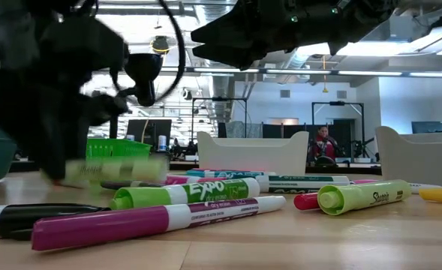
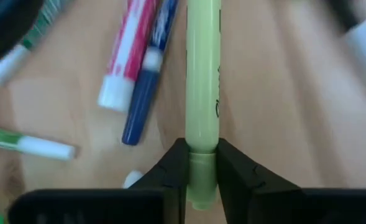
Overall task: Pick & Place Markers
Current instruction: Put the big light green highlighter pen into the blue bin
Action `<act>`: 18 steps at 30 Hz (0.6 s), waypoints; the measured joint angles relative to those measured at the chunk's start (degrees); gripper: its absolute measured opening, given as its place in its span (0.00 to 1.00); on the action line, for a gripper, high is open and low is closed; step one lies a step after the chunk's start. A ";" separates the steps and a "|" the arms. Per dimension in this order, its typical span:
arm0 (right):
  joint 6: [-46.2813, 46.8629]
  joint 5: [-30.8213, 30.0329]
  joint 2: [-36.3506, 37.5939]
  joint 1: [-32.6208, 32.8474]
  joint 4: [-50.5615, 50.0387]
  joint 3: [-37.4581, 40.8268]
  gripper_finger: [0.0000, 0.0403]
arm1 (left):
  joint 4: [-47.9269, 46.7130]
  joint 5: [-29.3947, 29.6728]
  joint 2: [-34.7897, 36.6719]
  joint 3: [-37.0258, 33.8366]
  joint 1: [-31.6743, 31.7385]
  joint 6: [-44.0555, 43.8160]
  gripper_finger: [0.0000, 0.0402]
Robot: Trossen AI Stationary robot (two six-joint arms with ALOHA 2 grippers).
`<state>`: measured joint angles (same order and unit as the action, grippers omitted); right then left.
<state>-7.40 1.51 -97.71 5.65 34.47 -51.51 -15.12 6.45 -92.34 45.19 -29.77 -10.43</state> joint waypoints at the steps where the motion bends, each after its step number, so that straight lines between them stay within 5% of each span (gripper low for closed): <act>1: 0.00 0.00 0.00 0.00 -0.01 0.00 0.65 | 0.10 -0.03 1.41 0.00 -0.04 -0.74 0.14; 7: -0.03 -0.01 0.00 0.00 -0.06 0.02 0.65 | -4.91 0.82 15.29 0.09 -0.07 -7.34 0.16; 14: -0.07 -0.01 0.00 0.00 -1.51 0.02 0.65 | -35.92 -0.96 32.19 0.09 -1.86 -30.82 0.16; 18: -0.09 0.00 0.00 0.00 -2.49 0.02 0.65 | -43.86 -3.69 38.01 0.07 -6.40 -43.36 0.16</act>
<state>-7.49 1.51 -97.71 5.65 31.98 -51.48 -58.98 2.75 -54.33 45.25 -36.18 -53.79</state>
